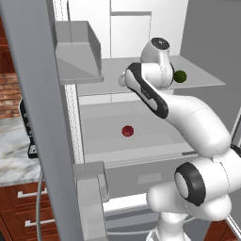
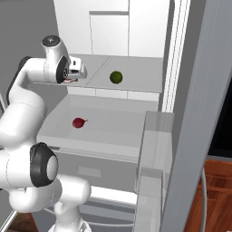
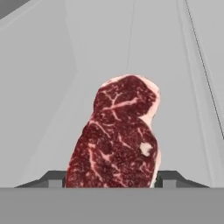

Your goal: Open the fridge, remove the pear, lime, and steak, and place them on any counter.

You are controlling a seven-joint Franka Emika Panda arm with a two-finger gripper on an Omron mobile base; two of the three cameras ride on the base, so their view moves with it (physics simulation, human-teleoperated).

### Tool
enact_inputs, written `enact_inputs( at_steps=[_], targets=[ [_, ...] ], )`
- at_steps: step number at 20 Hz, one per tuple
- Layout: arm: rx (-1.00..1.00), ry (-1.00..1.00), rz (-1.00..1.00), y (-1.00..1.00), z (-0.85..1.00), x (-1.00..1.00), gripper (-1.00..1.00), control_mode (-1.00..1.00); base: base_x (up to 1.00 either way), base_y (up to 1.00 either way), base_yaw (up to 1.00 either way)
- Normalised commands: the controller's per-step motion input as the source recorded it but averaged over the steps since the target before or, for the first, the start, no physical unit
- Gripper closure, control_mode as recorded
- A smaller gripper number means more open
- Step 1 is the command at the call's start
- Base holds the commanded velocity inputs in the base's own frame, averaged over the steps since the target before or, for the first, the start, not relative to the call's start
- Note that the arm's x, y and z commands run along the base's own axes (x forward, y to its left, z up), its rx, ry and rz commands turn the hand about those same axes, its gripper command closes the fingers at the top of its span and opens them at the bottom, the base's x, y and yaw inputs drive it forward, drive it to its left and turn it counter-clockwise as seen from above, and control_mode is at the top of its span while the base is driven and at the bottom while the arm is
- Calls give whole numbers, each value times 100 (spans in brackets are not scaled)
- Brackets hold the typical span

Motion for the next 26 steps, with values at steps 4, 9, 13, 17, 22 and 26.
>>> enact_inputs(
  at_steps=[4, 9, 13, 17, 22, 26],
  targets=[
    [0, 0, 0, -41, 20, -84, 100, -100, 0, 0, 0],
    [0, -1, 0, -53, 36, -100, 100, -100, 0, 0, 0],
    [0, -9, 0, -41, 45, -100, 100, -100, 0, 0, 0],
    [0, -25, 0, -28, 34, -100, 100, -100, 0, 0, 0],
    [0, -33, 0, -3, 11, -100, 100, -100, 0, 0, 0],
    [0, -33, 0, 0, 27, -100, 100, -100, 0, 0, 0]
  ],
)
